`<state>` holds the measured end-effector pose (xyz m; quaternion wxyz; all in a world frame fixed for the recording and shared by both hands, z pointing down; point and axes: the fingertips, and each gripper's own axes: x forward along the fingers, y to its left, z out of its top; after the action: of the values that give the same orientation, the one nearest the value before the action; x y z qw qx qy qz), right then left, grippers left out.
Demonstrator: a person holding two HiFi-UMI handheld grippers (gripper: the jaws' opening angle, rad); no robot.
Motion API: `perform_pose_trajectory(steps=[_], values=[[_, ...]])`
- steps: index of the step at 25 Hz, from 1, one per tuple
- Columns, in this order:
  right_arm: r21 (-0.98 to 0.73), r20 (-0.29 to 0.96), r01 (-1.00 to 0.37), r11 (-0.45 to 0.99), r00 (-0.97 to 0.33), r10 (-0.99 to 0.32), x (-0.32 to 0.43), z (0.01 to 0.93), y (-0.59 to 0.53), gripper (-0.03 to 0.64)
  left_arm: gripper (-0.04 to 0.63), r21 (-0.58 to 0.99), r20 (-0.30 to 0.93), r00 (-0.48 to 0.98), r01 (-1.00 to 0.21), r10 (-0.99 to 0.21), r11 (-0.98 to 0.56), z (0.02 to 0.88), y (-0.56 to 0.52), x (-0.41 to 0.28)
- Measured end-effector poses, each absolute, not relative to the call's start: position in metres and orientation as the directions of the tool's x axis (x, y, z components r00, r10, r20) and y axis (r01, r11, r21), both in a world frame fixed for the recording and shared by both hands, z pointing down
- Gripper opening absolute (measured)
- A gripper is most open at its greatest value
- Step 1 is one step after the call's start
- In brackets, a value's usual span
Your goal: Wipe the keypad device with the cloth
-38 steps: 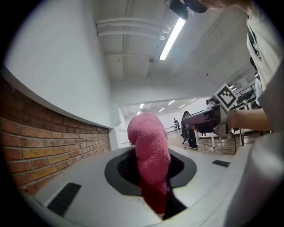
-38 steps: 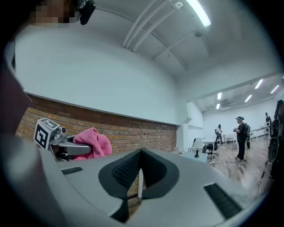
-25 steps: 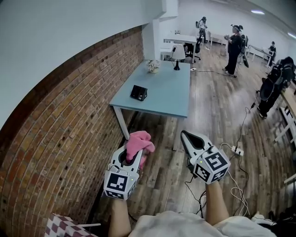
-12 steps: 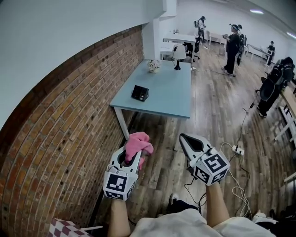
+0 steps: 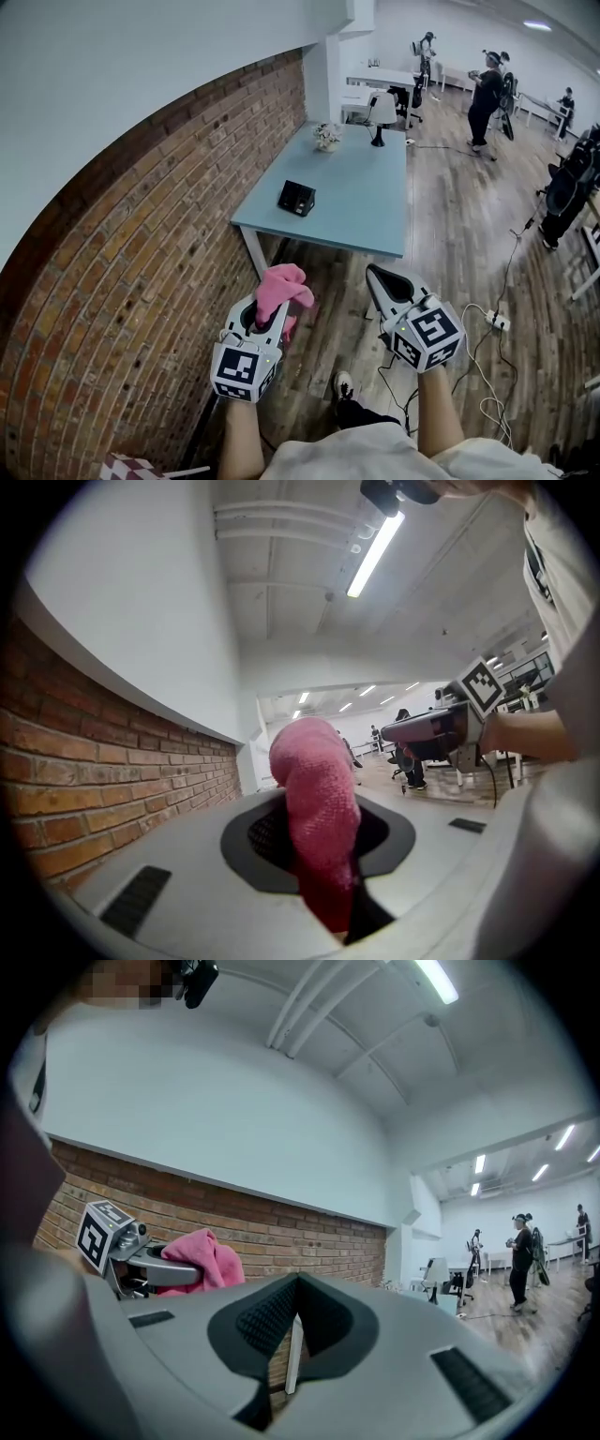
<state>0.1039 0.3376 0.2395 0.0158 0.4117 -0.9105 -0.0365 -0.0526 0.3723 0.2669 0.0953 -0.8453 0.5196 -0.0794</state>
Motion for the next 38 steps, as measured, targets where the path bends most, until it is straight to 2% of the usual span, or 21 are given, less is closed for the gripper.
perform_pose_trajectory(steps=[18,22,28,38], values=[[0.045,0.073,-0.703,0.71,-0.706,-0.704,0.098,0.246,0.116,0.003,0.126,-0.219,0.065,0.386,-0.894,-0.92,-0.39,0.268,0.163,-0.055],[0.042,0.096,-0.696,0.717,-0.711,-0.696,0.099,0.252,0.087,0.003,0.126,-0.213,0.074,0.367,-0.902,-0.927,-0.375,0.272,0.135,-0.055],[0.165,0.1,-0.689,0.705,-0.7,-0.707,0.102,0.253,0.055,0.003,0.126,-0.208,0.078,0.338,-0.914,-0.938,-0.347,0.275,0.106,-0.053],[0.088,0.086,-0.623,0.777,-0.773,-0.629,0.089,0.244,0.026,0.005,0.126,-0.22,0.078,0.29,-0.928,-0.954,-0.3,0.27,0.08,-0.06]])
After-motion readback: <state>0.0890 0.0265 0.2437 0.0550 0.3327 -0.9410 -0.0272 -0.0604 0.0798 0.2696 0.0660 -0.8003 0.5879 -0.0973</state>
